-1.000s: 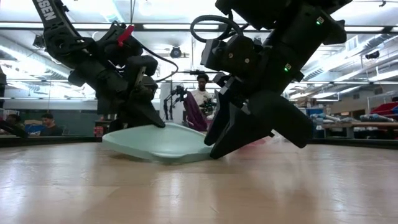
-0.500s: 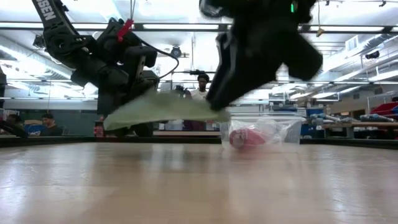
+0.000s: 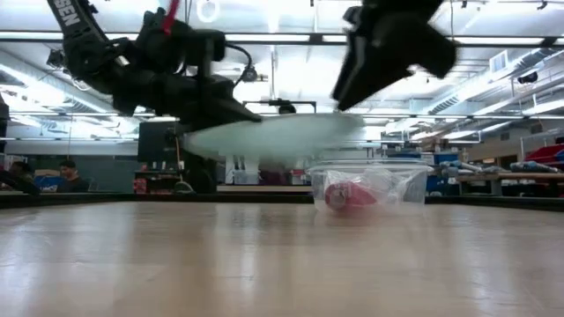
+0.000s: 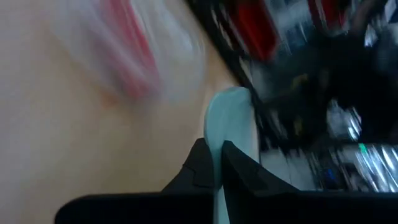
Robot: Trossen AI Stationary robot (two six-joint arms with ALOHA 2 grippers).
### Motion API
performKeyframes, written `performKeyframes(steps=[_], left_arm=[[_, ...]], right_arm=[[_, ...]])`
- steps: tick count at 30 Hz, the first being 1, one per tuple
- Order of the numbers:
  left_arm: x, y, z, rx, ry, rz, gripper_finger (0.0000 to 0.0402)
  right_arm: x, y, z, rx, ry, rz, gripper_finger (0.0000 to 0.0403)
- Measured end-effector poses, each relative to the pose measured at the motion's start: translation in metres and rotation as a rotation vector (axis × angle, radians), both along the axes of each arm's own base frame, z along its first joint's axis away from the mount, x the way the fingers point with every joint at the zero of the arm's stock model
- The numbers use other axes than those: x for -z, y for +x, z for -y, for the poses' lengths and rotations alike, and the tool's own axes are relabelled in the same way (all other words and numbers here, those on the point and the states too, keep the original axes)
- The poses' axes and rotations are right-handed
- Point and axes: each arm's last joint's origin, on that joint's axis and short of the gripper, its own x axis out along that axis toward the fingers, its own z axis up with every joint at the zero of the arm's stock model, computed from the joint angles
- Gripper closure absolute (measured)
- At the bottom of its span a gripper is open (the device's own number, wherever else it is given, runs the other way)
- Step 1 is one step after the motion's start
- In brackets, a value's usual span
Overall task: Roll bandage
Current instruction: Close the transparent tupperware
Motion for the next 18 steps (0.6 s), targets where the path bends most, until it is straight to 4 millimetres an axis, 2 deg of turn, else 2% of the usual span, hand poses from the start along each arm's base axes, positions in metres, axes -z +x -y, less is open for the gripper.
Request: performKeyframes(steps=[3, 12, 18], left_arm=[[-0.012, 0.009, -0.002, -0.032, 0.014, 0.040, 0.0390], [-0.053, 0.036, -0.020, -0.224, 0.093, 0.113, 0.0390], [-0.065, 0.043, -0.032, -0.399, 0.125, 0.108, 0.0390]], right_arm=[[-0.007, -0.013, 0.001, 0.056, -0.016, -0.011, 0.0243], [-0.049, -0.051, 0.017, 0.197, 0.034, 0.061, 0.0252], [-0.071, -0.070, 0.034, 0.309, 0.106, 0.131, 0.0252]])
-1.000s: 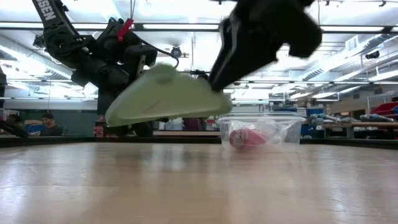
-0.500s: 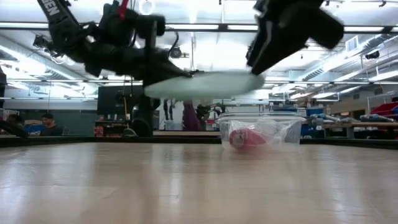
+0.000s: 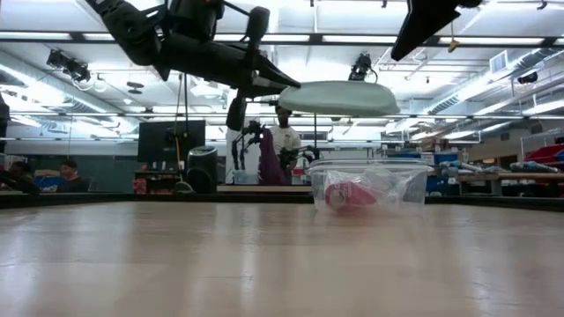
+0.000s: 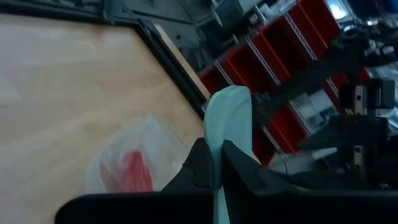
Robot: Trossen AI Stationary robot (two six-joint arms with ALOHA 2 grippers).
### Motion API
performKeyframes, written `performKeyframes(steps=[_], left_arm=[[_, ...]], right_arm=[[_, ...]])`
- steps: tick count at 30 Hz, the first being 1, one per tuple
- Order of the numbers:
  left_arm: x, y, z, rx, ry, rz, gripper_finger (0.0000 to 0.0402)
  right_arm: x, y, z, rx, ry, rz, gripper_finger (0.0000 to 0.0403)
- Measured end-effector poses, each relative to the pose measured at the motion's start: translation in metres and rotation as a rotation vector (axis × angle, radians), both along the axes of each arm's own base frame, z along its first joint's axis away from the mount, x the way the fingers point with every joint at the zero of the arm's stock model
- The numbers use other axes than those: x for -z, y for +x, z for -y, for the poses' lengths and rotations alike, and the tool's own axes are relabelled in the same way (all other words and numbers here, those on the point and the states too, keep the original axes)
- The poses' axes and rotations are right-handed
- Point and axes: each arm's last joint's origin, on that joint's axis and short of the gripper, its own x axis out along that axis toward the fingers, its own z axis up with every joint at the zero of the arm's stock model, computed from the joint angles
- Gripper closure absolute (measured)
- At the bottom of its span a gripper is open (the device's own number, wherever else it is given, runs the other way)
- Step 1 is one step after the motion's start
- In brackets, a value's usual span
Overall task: Roll bandage
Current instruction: Close the transparent tupperware
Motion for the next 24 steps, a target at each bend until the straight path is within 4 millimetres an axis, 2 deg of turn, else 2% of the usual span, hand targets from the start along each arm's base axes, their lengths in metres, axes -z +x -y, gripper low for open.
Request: performKeyframes(steps=[5, 15, 19, 24], left_arm=[[0.008, 0.010, -0.004, -0.061, -0.052, -0.012, 0.0390], [0.028, 0.043, -0.018, -0.097, -0.134, -0.020, 0.0382], [0.035, 0.053, -0.020, -0.072, -0.143, -0.034, 0.0382], [0.038, 0.054, -0.019, -0.062, -0.140, -0.051, 0.0381]], right_arm=[[-0.004, -0.001, 0.012, 0.055, 0.062, 0.015, 0.0253], [0.004, 0.006, 0.035, 0.137, 0.232, -0.045, 0.0253], [0.014, 0.005, 0.039, 0.139, 0.240, -0.082, 0.0253], [0.037, 0.006, 0.046, 0.127, 0.256, -0.121, 0.0253]])
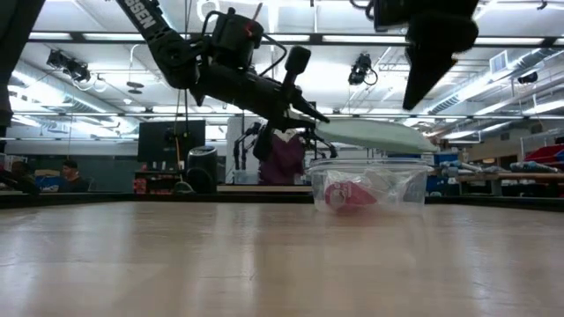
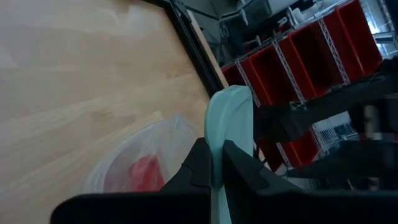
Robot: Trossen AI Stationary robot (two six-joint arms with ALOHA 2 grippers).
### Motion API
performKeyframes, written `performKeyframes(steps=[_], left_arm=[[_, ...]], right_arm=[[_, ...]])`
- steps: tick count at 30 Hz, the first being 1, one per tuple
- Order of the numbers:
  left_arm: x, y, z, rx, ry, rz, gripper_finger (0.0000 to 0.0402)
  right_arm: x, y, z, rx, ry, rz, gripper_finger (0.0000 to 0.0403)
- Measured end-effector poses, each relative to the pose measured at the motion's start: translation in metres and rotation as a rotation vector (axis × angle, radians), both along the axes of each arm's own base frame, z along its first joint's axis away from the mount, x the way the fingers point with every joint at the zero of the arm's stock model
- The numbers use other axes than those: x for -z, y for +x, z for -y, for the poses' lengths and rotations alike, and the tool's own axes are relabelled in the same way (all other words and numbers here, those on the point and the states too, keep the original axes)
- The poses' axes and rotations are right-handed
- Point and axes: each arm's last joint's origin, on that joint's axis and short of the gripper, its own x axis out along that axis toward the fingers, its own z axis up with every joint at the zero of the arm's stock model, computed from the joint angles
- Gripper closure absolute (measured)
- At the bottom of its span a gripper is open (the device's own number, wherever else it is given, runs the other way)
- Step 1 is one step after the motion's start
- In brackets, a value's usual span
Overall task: Roll bandage
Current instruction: Close the transparent tupperware
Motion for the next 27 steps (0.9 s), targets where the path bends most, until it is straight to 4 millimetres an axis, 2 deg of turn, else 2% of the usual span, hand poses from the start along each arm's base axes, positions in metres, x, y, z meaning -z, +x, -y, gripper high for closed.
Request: performKeyframes(steps=[4, 8, 17, 21, 27], left_arm=[[0.004, -0.002, 0.000, -0.001, -0.002, -0.024, 0.0381], [0.006, -0.002, 0.001, 0.025, -0.002, -0.050, 0.0381], [0.007, 0.000, 0.012, 0.017, 0.012, -0.067, 0.0381], [0.004, 0.001, 0.012, 0.010, 0.002, -0.033, 0.0381], [0.009, -0.001, 0.012, 0.008, -0.008, -0.084, 0.0381]], right_arm=[[0.018, 0.002, 0.006, -0.002, 0.013, 0.009, 0.0253], [0.027, 0.003, 0.010, -0.013, 0.036, 0.017, 0.0254], [0.033, 0.008, 0.024, -0.039, 0.054, 0.015, 0.0254], [0.033, 0.009, 0.027, -0.049, 0.055, 0.012, 0.0254], [0.033, 0.010, 0.032, -0.080, 0.089, 0.000, 0.0254]])
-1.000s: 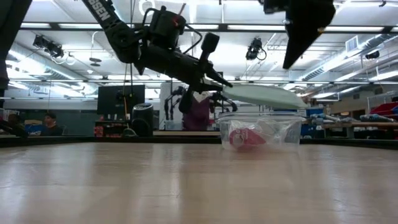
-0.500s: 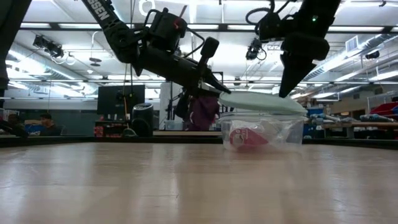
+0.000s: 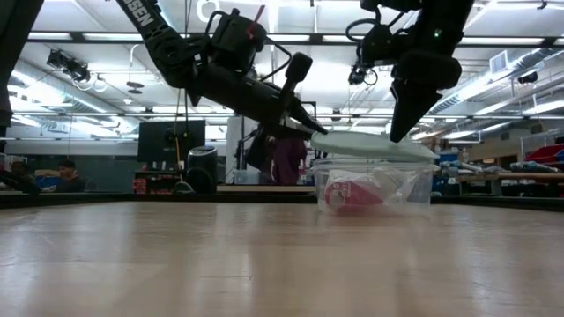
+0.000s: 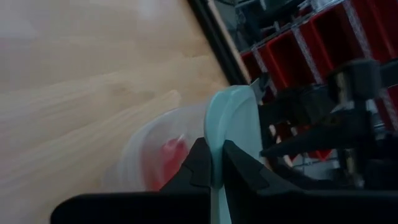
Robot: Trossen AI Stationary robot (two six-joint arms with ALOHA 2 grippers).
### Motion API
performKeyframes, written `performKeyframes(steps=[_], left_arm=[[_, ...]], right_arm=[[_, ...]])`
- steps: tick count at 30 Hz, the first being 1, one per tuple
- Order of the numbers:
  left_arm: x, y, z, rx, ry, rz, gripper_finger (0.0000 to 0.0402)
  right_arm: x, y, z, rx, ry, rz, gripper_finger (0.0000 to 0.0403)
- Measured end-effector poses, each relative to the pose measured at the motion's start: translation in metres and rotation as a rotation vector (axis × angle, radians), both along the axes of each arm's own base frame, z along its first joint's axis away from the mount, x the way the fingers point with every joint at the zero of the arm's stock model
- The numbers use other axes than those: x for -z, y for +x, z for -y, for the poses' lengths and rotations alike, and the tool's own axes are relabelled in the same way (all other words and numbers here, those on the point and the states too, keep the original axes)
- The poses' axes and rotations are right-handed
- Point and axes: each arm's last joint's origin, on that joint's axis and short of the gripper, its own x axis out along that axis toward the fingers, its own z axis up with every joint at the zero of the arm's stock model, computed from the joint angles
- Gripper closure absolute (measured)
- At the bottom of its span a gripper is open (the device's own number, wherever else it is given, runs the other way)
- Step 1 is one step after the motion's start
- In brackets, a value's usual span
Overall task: Roll bandage
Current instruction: Close the transparent tupperware
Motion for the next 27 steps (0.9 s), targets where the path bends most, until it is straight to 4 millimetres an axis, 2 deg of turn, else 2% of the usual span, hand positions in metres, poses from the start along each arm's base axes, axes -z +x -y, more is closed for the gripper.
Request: performKeyframes(steps=[11, 16, 22, 27], left_arm=[[0.005, -0.002, 0.002, 0.004, -0.006, -0.058, 0.0381], [0.007, -0.002, 0.003, 0.009, -0.002, -0.079, 0.0381], [0.011, -0.004, 0.005, 0.022, 0.002, -0.128, 0.0381], [0.011, -0.004, 0.007, 0.053, 0.033, -0.139, 0.0380]], right_arm=[[0.000, 0.007, 0.020, -0.032, 0.079, 0.041, 0.0254], [0.011, 0.008, 0.029, -0.054, 0.131, 0.064, 0.0254], [0.022, 0.005, 0.031, -0.055, 0.132, 0.071, 0.0254], [0.023, 0.005, 0.031, -0.066, 0.145, 0.069, 0.0254]])
